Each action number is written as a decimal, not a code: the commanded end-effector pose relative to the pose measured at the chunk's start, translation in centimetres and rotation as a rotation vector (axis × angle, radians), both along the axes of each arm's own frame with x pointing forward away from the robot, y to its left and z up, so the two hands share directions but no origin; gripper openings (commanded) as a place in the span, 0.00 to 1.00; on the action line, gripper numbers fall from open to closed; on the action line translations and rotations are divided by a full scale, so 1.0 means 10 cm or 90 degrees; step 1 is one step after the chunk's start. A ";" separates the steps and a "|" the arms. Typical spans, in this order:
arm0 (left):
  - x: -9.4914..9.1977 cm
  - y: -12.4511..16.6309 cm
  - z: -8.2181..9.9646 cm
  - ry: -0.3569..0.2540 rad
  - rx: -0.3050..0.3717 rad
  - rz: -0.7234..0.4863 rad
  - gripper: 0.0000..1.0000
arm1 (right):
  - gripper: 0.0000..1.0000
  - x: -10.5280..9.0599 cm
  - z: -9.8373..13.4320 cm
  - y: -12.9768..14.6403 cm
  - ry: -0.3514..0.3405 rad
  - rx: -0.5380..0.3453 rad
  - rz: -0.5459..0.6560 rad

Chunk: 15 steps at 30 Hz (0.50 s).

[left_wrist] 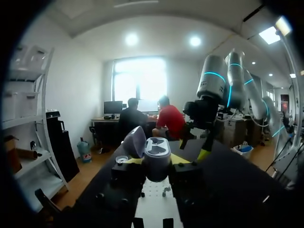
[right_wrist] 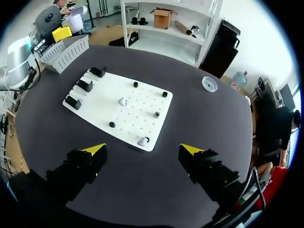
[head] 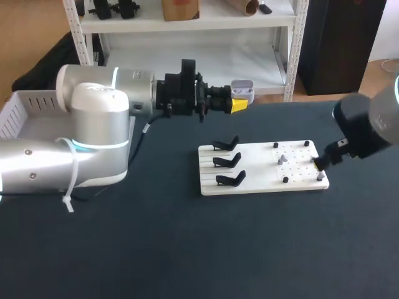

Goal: Pick up each earbud case from the left stands, insert the matching earbuds, close the lid, and place the case in the box.

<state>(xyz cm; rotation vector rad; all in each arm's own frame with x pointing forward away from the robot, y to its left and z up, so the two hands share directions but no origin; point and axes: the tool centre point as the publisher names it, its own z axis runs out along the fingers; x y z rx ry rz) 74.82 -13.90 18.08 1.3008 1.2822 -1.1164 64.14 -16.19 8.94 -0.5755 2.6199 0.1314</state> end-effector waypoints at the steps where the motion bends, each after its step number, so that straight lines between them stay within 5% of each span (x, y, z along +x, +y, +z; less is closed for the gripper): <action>1: -0.21 0.00 0.13 0.012 0.015 0.041 0.00 | 1.00 -0.01 -0.04 -0.01 -0.023 -0.076 -0.050; 7: -0.30 -0.02 0.08 0.039 0.006 0.052 0.00 | 1.00 -0.03 -0.08 -0.03 0.013 -0.109 -0.046; 10: -0.31 0.01 0.03 0.047 -0.003 0.067 0.00 | 0.42 -0.03 -0.14 -0.02 0.027 -0.112 -0.041; 15: -0.31 0.01 0.03 0.047 -0.003 0.067 0.00 | 0.25 -0.08 -0.24 0.02 0.037 -0.134 -0.012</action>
